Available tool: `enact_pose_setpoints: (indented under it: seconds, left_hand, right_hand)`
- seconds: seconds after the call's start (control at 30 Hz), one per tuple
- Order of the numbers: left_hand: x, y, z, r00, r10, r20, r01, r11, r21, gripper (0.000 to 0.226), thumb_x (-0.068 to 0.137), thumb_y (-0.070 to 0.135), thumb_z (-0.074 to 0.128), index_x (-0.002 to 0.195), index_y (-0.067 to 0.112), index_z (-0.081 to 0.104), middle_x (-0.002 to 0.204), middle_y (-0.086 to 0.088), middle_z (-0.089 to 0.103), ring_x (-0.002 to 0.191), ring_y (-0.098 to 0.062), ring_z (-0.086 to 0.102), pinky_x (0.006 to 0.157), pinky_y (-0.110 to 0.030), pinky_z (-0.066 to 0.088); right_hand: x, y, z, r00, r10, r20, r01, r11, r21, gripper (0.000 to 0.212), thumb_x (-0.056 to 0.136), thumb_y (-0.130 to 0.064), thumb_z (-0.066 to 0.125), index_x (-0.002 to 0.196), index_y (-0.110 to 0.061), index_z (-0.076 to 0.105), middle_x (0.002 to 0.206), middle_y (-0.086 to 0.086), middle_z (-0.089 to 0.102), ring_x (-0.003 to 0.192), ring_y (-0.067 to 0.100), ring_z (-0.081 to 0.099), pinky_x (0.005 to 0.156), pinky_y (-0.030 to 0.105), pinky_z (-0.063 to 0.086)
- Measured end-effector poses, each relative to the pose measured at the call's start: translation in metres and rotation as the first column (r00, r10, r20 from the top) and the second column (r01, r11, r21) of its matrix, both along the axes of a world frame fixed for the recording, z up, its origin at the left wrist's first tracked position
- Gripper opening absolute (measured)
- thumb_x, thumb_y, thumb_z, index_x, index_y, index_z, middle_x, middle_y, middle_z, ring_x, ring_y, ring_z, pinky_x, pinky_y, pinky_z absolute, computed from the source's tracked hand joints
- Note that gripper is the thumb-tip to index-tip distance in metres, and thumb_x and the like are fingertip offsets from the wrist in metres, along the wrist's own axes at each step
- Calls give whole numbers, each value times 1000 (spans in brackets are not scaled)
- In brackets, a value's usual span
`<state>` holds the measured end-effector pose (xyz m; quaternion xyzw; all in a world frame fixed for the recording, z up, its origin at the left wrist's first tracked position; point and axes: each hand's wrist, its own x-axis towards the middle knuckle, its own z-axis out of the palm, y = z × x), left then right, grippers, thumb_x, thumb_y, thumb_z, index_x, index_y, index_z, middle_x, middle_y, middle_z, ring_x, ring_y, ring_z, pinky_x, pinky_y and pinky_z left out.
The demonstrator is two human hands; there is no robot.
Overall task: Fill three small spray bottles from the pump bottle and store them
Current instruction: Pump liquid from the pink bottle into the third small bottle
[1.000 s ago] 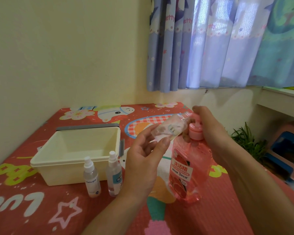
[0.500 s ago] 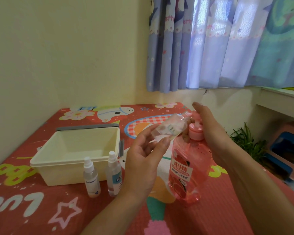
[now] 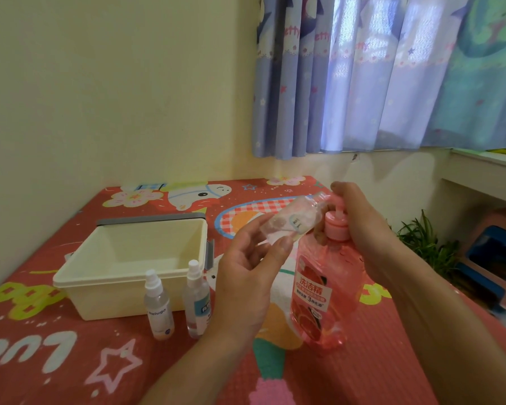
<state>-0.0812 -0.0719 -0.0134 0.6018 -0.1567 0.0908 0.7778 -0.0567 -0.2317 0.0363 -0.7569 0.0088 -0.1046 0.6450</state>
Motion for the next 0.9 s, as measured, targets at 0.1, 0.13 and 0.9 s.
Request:
enact_pose_setpoints:
  seconds: [0.1,0.13,0.9]
  left_hand:
    - [0,0,0,1000,-1,4,1,1000,7,48,69,37,70,115,29,65,107,9,73,100,-10,69,83,-23,55]
    - [0,-1,0,1000,0,4,0,1000,7,48,69,37,70,115,29,65,107,8,73,100,-10,69,83,-24,56]
    - [1,-1,-3,1000,2,3,-2,1000,-6,49,69,36,71,117,27,66,107,3,73,100,-14,69,84,-24,56]
  right_hand:
    - [-1,-1,-1,1000,8,8,-8,1000,-4,65,95,-59,35,70,-5,61,61,16,60,61,25,51,59,35,38]
    - [-1,-1,-1,1000,7,8,-7,1000,-3,64,95,-59,35,69,-6,60,61,15,60,61,25,51,59,34,38]
    - [-2,1,2,1000,4,-6,-4,1000,8,56,97,-51,34,68,-8,57,59,16,58,52,19,50,54,32,36]
